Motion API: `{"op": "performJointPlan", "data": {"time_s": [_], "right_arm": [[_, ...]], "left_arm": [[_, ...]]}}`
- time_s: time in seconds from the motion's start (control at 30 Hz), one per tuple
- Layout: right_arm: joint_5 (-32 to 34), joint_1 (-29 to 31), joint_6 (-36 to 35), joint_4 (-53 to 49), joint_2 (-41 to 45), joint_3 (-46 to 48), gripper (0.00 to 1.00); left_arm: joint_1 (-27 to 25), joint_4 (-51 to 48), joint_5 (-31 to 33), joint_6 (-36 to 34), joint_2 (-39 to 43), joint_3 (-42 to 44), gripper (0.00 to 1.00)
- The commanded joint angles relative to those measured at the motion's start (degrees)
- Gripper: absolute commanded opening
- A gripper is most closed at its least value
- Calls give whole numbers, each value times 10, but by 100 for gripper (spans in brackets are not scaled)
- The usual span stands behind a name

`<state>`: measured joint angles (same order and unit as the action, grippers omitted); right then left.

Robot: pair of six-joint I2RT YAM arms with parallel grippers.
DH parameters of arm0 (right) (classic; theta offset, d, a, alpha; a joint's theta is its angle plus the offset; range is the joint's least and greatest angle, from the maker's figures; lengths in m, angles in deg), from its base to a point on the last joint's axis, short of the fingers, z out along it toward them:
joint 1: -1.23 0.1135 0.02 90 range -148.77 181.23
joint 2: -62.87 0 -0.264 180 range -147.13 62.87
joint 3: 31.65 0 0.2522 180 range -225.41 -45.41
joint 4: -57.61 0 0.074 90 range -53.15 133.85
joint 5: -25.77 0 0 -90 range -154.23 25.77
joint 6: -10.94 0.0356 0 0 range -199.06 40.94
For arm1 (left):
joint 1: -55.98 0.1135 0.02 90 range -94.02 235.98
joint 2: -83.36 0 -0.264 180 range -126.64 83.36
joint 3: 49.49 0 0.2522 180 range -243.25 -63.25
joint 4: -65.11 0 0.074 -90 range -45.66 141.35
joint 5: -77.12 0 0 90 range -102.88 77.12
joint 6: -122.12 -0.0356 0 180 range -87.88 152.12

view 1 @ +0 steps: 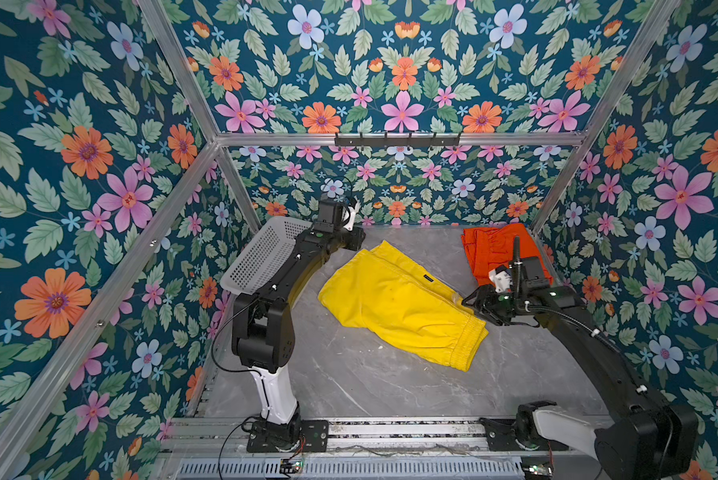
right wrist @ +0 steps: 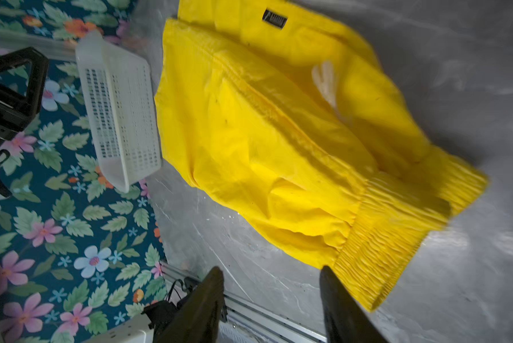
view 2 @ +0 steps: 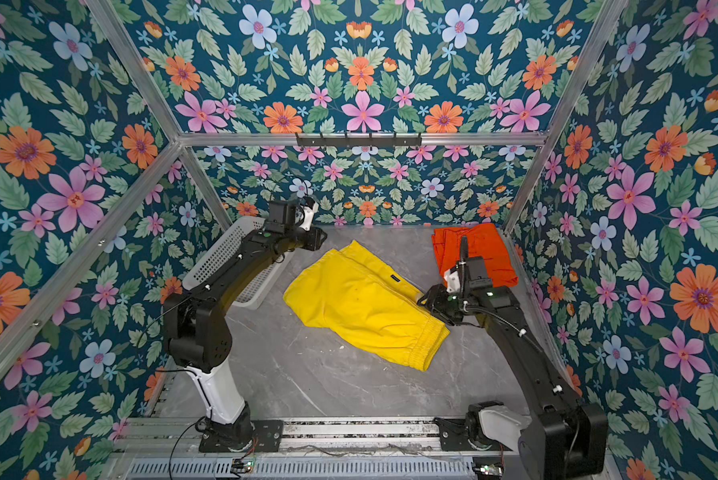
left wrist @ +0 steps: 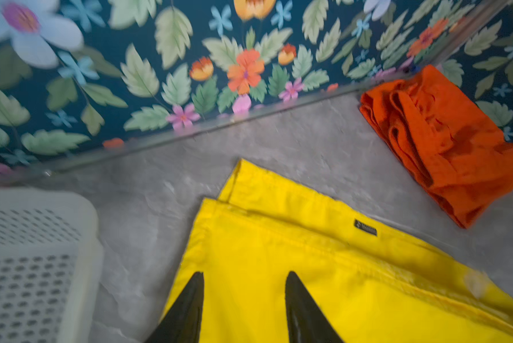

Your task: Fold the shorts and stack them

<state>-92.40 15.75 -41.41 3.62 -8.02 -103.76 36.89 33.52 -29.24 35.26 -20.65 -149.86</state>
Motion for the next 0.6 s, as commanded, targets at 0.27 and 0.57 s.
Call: {"op": "performJointPlan", "data": {"time_s": [0.27, 0.57], "right_arm": [[8, 30, 43, 110, -146, 68, 52], [14, -75, 13, 86, -159, 154, 52]], "left_arm": [[-1, 76, -31, 90, -49, 145, 44], [-2, 67, -19, 133, -32, 249, 44]]}}
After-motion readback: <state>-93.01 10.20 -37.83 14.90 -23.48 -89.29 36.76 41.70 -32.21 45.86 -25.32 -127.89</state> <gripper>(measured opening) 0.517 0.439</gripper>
